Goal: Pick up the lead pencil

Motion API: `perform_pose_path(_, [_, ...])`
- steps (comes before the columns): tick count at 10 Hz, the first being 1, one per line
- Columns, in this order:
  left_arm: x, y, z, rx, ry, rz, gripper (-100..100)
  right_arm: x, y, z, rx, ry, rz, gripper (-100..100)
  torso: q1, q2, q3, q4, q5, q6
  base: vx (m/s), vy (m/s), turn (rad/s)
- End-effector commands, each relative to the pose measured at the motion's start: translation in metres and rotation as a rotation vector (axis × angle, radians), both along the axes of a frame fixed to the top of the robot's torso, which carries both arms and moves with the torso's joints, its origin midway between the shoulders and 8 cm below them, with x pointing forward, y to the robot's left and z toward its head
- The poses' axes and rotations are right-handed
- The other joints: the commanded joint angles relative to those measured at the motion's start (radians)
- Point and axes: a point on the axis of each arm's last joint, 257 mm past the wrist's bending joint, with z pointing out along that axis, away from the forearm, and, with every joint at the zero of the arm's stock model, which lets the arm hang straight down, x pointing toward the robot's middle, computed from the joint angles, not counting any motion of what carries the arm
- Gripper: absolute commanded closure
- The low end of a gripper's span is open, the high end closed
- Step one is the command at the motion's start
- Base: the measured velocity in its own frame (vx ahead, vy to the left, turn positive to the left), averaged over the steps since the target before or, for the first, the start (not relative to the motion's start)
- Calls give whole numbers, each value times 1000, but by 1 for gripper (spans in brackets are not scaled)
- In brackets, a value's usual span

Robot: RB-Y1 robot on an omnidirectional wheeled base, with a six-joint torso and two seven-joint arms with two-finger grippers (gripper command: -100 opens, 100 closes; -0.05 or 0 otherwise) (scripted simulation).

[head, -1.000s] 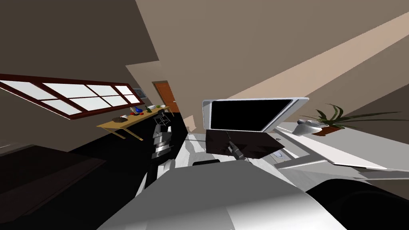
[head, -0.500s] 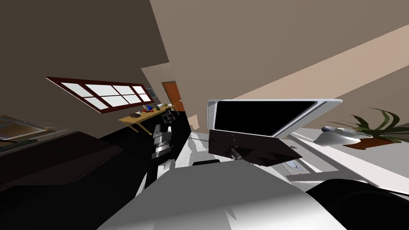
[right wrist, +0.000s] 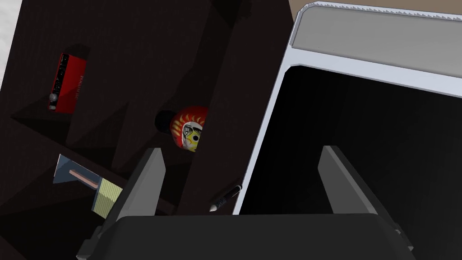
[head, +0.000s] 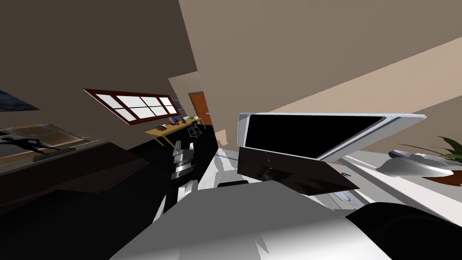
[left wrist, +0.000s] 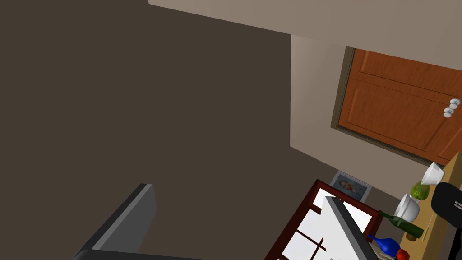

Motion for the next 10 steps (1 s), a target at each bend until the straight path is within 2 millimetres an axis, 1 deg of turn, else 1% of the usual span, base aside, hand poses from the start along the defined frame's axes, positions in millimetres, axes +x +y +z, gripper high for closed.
perform_pose_path(1, [0, 0, 0, 0, 0, 0, 0, -23, -10, -18, -18, 68, 17, -100, 0, 0, 0, 0, 0, 0, 9, 24, 342])
perform_pose_path(2, [0, 0, 0, 0, 0, 0, 0, -31, -18, -26, -34, 91, 9, -100, 1, 0, 0, 0, 0, -1, 13, 15, 198])
perform_pose_path(3, [0, 0, 0, 0, 0, 0, 0, -31, -18, -26, -34, 91, 9, -100, 0, 0, 0, 0, 0, 0, 7, 4, -11])
perform_pose_path(4, [0, 0, 0, 0, 0, 0, 0, -54, -27, -41, -53, 157, 24, -100, 0, 0, 0, 0, 0, 0, 15, 23, 328])
perform_pose_path(5, [0, 0, 0, 0, 0, 0, 0, -62, -35, -47, -68, 177, 17, -100, 0, -1, 0, 0, 0, -1, 18, 11, 210])
perform_pose_path(6, [0, 0, 0, 0, 0, 0, 0, -91, -52, -62, -99, 254, 26, -100, 0, -1, -1, 0, 0, 0, 24, 26, 369])
perform_pose_path(7, [0, 0, 0, 0, 0, 0, 0, -93, -54, -63, -103, 259, 24, -100, 1, -1, -1, 0, 0, -1, 24, 11, 148])
perform_pose_path(8, [0, 0, 0, 0, 0, 0, 0, -116, -65, -73, -124, 319, 38, -100, 0, -1, -1, 0, 0, 0, 34, 16, 277])
perform_pose_path(9, [0, 0, 0, 0, 0, 0, 0, -123, -72, -76, -136, 334, 32, -100, 0, -2, -1, 0, 0, -1, 28, 4, 191])
perform_pose_path(10, [0, 0, 0, 0, 0, 0, 0, -124, -73, -77, -138, 336, 31, -100, 0, -2, -1, 0, 0, 0, 9, -3, -5])
